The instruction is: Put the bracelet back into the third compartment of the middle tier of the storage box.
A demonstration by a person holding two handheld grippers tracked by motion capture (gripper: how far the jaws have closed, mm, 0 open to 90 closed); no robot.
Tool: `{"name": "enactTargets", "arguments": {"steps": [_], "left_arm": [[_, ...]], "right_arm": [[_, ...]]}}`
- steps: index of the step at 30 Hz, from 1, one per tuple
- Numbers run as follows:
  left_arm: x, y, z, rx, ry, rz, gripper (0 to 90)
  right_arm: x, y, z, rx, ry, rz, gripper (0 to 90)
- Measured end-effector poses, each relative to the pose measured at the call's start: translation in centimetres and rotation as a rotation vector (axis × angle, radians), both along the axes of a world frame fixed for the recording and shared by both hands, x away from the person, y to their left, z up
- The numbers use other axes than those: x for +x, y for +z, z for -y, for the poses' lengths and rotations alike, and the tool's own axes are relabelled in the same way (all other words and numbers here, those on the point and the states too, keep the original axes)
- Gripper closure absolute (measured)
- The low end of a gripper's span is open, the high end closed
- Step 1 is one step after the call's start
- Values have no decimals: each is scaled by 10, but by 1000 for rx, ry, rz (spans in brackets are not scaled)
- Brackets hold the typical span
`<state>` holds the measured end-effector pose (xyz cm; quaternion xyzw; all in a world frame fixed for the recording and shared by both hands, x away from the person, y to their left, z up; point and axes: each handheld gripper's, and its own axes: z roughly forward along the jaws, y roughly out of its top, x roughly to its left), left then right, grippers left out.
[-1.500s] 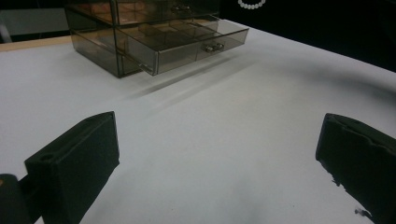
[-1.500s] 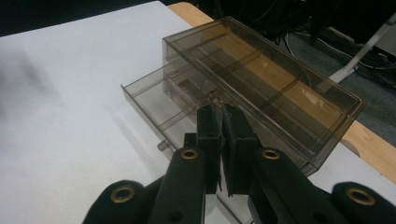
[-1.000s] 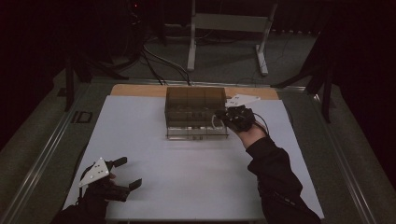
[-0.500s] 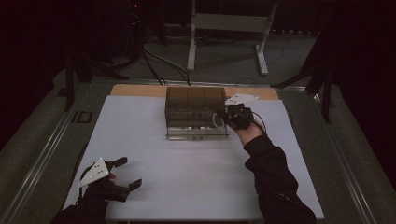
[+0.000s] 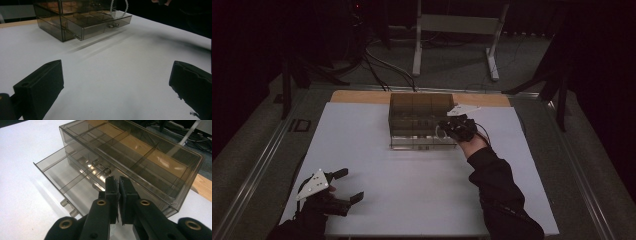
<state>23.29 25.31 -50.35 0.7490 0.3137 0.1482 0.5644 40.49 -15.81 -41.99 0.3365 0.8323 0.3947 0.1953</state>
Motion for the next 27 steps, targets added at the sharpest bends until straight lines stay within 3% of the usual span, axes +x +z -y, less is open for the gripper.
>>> {"name": "enactTargets", "arguments": {"steps": [9, 18, 27], "left_arm": [[0, 0, 0, 2, 0, -1, 10], [0, 0, 0, 2, 1, -2, 10], [0, 0, 0, 3, 2, -3, 10]], "right_arm": [[0, -14, -8, -39, 10, -8, 870], [4, -24, 5, -19, -36, -25, 870], [5, -32, 14, -34, -62, -28, 869]]}}
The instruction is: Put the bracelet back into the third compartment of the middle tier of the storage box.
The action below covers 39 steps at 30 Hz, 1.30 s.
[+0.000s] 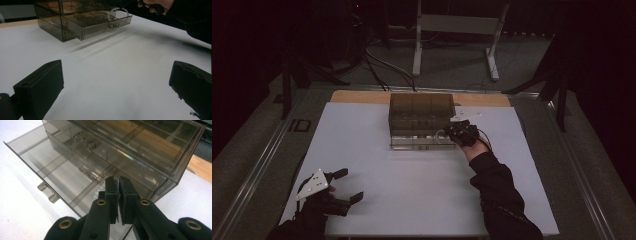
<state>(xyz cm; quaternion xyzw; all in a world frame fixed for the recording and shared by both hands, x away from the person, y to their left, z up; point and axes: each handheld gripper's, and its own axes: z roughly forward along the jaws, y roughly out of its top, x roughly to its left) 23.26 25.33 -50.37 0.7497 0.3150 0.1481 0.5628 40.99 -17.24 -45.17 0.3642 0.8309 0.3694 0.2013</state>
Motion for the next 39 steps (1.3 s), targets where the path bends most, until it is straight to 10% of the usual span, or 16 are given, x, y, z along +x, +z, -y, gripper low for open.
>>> {"name": "enactTargets", "arguments": {"steps": [16, 24, 39], "left_arm": [[-2, 0, -2, -2, 6, 3, 10], [-3, 0, -2, -2, 8, 0, 10], [-2, 0, -1, -1, 9, 1, 10]], "right_arm": [[1, 1, -2, 10, 0, 8, 829], [0, 7, -3, 57, -7, 2, 514], [-14, 14, 1, 144, -18, -19, 233]]}}
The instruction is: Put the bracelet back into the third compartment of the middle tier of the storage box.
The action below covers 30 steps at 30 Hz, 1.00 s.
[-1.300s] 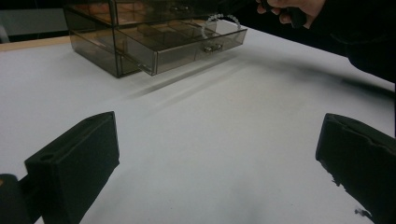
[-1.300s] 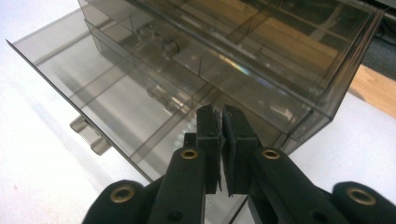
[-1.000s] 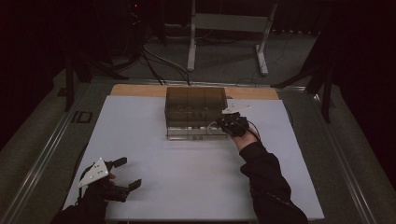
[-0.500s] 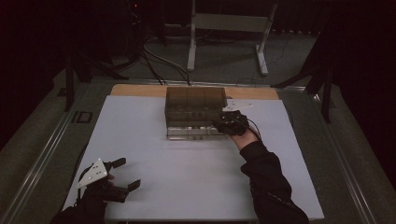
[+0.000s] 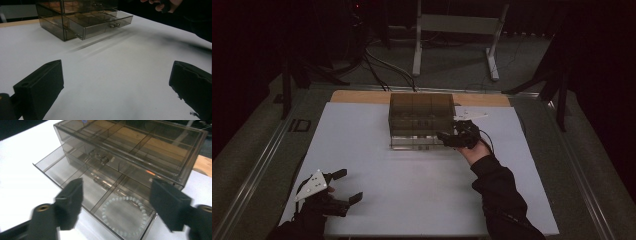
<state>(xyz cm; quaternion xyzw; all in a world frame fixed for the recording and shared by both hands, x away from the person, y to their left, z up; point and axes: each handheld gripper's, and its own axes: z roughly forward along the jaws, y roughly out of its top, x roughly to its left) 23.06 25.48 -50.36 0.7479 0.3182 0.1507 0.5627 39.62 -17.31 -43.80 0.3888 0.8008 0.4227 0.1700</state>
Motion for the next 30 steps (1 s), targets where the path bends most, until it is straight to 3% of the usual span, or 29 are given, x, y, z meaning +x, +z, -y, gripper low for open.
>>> {"name": "enactTargets", "arguments": {"steps": [3, 7, 15, 30], "left_arm": [[1, 0, 1, 0, -3, -2, 10], [2, 0, 2, -2, -6, 0, 10], [3, 0, 3, -3, -12, -1, 10], [4, 0, 4, -4, -14, -3, 10]], "right_arm": [[-4, 2, -1, -4, -15, 10, 148], [-10, 5, 0, 25, -22, 9, 97], [-24, 5, -3, 24, -30, 33, 88], [-47, -2, -8, 66, -15, 32, 89]]}}
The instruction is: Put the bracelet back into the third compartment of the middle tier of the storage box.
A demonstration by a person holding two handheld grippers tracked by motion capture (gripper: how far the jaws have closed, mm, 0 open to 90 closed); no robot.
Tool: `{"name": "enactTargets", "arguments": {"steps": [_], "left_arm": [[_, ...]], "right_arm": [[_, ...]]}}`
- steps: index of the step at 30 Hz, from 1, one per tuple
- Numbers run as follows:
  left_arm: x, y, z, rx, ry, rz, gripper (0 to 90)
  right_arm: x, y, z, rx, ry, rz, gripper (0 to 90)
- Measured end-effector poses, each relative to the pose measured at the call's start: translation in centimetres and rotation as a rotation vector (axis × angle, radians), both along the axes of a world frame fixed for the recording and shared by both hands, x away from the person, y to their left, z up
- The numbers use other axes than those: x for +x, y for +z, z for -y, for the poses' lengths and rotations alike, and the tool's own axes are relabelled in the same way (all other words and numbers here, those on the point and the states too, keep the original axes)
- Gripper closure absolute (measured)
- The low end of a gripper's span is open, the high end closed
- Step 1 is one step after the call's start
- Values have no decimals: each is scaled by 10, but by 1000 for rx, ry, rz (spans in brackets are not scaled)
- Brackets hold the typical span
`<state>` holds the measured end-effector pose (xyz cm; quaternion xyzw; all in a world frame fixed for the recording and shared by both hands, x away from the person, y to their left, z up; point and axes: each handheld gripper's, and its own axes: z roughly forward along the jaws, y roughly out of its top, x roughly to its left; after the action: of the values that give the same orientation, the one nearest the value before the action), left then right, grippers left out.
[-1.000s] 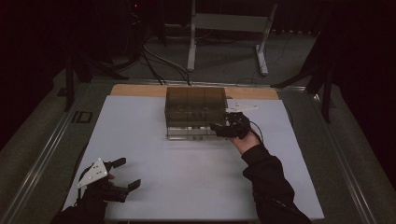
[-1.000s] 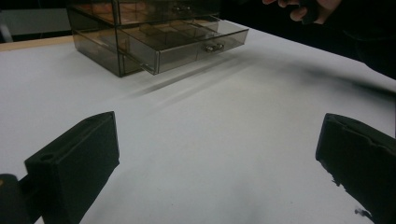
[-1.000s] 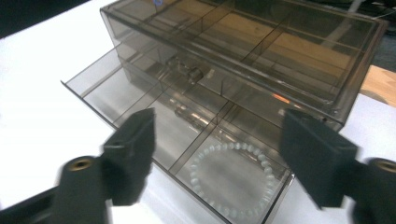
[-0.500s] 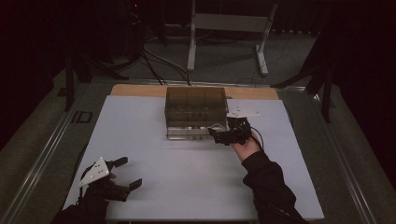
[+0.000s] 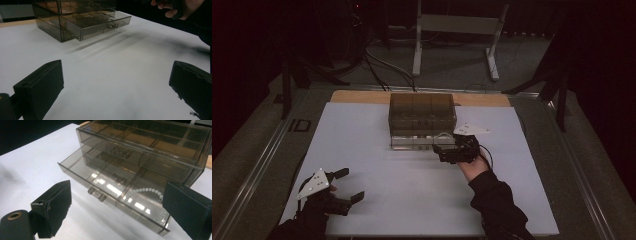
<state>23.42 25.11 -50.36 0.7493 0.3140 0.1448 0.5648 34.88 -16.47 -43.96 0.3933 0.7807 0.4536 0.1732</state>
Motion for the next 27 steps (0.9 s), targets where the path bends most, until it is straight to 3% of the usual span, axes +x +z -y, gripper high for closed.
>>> {"name": "enactTargets", "arguments": {"steps": [3, 13, 27], "left_arm": [[0, 0, 0, -1, 0, 0, 10], [0, 0, 0, 0, 0, 0, 10], [0, 0, 0, -1, -1, 0, 10]], "right_arm": [[-4, -3, 0, -3, 0, -12, 91], [-19, -17, -4, -5, -79, 8, 87], [-30, -43, -14, -18, -107, -47, 74]]}}
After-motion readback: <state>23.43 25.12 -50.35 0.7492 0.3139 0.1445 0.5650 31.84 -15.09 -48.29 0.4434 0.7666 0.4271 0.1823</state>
